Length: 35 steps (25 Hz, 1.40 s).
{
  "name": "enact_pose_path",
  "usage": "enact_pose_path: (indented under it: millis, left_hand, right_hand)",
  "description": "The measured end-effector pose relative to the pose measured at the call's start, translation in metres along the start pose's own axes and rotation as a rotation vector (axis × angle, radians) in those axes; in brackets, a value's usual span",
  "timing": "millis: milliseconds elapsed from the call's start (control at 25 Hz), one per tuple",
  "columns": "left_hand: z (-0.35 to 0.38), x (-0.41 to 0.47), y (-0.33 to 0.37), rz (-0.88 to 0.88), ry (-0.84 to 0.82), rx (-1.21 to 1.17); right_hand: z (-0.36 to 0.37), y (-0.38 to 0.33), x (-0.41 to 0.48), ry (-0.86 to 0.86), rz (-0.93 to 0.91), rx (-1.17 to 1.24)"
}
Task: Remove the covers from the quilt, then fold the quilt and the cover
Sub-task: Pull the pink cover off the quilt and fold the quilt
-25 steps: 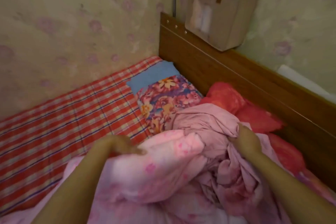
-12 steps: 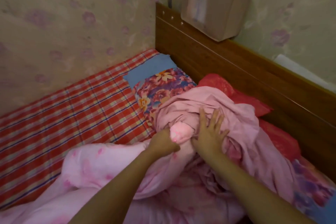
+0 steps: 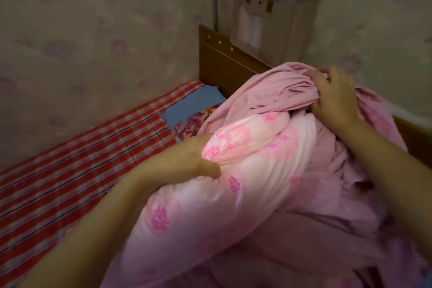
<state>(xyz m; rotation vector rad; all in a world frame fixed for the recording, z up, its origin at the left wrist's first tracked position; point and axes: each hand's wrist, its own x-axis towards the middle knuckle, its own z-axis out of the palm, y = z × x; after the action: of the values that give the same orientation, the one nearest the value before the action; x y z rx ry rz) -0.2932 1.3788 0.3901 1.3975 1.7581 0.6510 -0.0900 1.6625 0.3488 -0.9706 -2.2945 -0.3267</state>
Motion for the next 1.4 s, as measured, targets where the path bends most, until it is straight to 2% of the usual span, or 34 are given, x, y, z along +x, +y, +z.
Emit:
enact_pose_path:
  millis: [80, 160, 240, 280, 360, 400, 440, 480, 560, 640, 760, 840, 920, 960, 1040, 1080, 1160, 1280, 1400]
  left_hand:
    - [-0.004, 0.015, -0.01, -0.083, 0.043, 0.056]
    - [0.009, 0.033, -0.028, -0.161, 0.2, 0.294]
    - [0.044, 0.049, -0.04, -0.055, 0.435, 0.541]
    - [0.069, 0.055, -0.04, 0.013, 0.47, 0.572]
    - [0.116, 0.074, -0.041, 0.005, 0.344, 0.707]
    - [0.133, 0.084, -0.045, -0.064, 0.299, 0.73]
    - [0.142, 0.095, -0.053, -0.136, 0.286, 0.697]
    - [0.135, 0.103, -0.05, -0.247, 0.211, 0.528]
    - [0.119, 0.122, -0.059, -0.336, 0.226, 0.293]
    - [0.101, 0.125, -0.064, -0.404, 0.248, 0.086]
    - [0.077, 0.126, -0.049, -0.544, 0.3, -0.195]
    - [0.069, 0.117, -0.03, -0.568, 0.263, -0.38]
    - [0.066, 0.105, -0.014, -0.541, 0.231, -0.499]
    - [0.066, 0.1, -0.013, -0.526, 0.206, -0.519]
    - [0.058, 0.089, -0.01, -0.502, 0.158, -0.559]
    - [0.05, 0.084, -0.014, -0.492, 0.125, -0.58]
    - [0.027, 0.069, -0.033, -0.45, 0.122, -0.617]
    - [-0.014, 0.043, -0.061, -0.4, 0.103, -0.71]
    - [-0.028, 0.05, -0.074, -0.421, 0.187, -0.704]
  right_hand:
    - [-0.004, 0.001, 0.008, -0.045, -0.045, 0.001]
    - [-0.003, 0.002, 0.001, -0.06, -0.063, 0.085]
    - [0.0, -0.007, -0.014, -0.05, 0.006, 0.213]
    - [0.002, -0.018, -0.019, -0.046, 0.027, 0.273]
    - [0.004, -0.046, -0.02, -0.062, 0.01, 0.378]
    - [0.006, -0.058, -0.017, -0.093, 0.001, 0.417]
    - [0.01, -0.067, -0.014, -0.144, 0.009, 0.443]
    - [0.015, -0.074, -0.014, -0.208, 0.021, 0.435]
    - [0.024, -0.084, -0.032, -0.28, 0.016, 0.39]
    - [0.037, -0.095, -0.075, -0.305, -0.089, 0.375]
    - [0.053, -0.107, -0.155, -0.511, -0.164, 0.143]
    - [0.063, -0.093, -0.176, -0.47, -0.098, 0.045]
    - [0.063, -0.072, -0.166, -0.4, -0.056, 0.135]
    - [0.056, -0.065, -0.152, -0.358, -0.067, 0.215]
    - [0.033, -0.045, -0.116, -0.219, -0.165, 0.238]
    - [0.02, -0.026, -0.096, -0.156, -0.146, 0.233]
    - [-0.019, 0.031, -0.054, -0.078, 0.063, 0.233]
    - [-0.061, 0.115, -0.017, -0.107, 0.408, 0.199]
    - [-0.047, 0.136, 0.005, -0.075, 0.503, 0.163]
